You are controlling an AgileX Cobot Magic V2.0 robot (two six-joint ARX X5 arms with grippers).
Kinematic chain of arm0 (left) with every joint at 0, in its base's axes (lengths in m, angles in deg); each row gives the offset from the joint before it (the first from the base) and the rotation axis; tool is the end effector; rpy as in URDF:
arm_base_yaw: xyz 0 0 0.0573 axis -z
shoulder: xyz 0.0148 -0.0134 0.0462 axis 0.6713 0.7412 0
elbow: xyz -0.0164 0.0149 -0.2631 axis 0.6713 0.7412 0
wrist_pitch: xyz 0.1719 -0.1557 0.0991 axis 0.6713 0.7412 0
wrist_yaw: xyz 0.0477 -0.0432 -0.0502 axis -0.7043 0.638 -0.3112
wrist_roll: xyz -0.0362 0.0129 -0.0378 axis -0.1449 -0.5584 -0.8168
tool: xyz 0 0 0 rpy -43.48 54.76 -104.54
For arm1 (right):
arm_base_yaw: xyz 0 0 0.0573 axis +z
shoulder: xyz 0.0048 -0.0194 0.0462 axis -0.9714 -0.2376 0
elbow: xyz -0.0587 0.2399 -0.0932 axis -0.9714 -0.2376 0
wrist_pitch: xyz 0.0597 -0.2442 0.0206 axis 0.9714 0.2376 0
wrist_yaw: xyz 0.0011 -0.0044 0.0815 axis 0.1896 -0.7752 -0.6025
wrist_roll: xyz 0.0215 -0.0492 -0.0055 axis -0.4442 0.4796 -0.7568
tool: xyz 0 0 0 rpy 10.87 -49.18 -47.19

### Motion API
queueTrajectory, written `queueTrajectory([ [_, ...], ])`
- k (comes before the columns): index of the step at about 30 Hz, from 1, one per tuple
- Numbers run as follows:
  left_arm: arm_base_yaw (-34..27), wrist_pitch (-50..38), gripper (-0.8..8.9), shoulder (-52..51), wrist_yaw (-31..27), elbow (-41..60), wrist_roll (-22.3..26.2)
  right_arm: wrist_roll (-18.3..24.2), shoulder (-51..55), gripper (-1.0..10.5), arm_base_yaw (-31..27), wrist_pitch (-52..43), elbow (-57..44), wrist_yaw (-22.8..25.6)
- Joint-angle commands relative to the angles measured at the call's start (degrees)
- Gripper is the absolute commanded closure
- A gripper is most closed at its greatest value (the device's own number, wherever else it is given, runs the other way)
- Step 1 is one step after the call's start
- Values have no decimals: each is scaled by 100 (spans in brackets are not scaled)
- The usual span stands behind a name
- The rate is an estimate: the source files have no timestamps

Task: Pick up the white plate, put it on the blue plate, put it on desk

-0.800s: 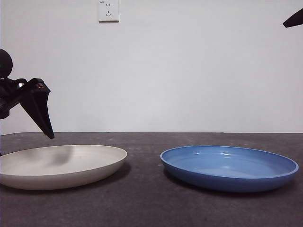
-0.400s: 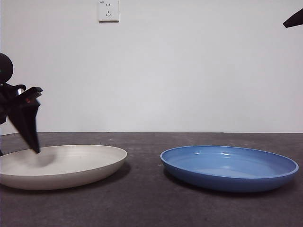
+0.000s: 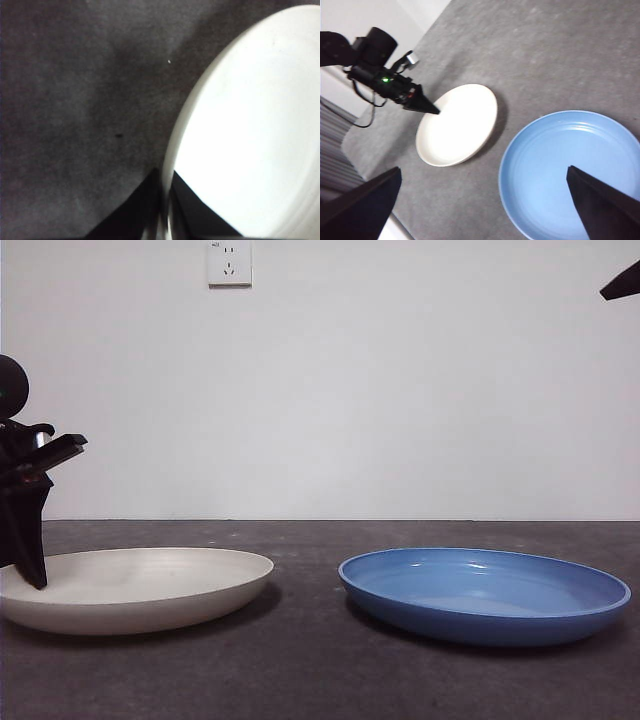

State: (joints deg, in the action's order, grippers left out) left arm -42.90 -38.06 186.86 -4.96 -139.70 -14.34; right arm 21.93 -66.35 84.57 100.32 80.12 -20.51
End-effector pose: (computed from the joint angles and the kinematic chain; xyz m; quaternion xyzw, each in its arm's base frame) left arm 0.3187 -0.0084 0.1668 -0.1519 0.6326 -0.1623 0.7419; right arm 0.1458 0.0398 0.3222 0.1659 0.3166 0.3538 0.8643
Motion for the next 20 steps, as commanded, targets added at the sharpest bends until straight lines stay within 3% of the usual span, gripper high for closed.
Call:
queueTrajectory([
  [1, 9, 197, 798, 127, -59, -339, 92, 59, -9, 311, 13, 74, 109, 24],
  [10, 737, 1104, 798, 109, -50, -1449, -326, 90, 437, 312, -35, 487, 118, 518],
  [17, 1832, 984, 798, 114, -50, -1952, -898, 243, 992, 312, -37, 977, 190, 999],
  [20, 2302, 824, 798, 146, -50, -2118, -1078, 522, 1196, 312, -37, 1287, 304, 1502],
])
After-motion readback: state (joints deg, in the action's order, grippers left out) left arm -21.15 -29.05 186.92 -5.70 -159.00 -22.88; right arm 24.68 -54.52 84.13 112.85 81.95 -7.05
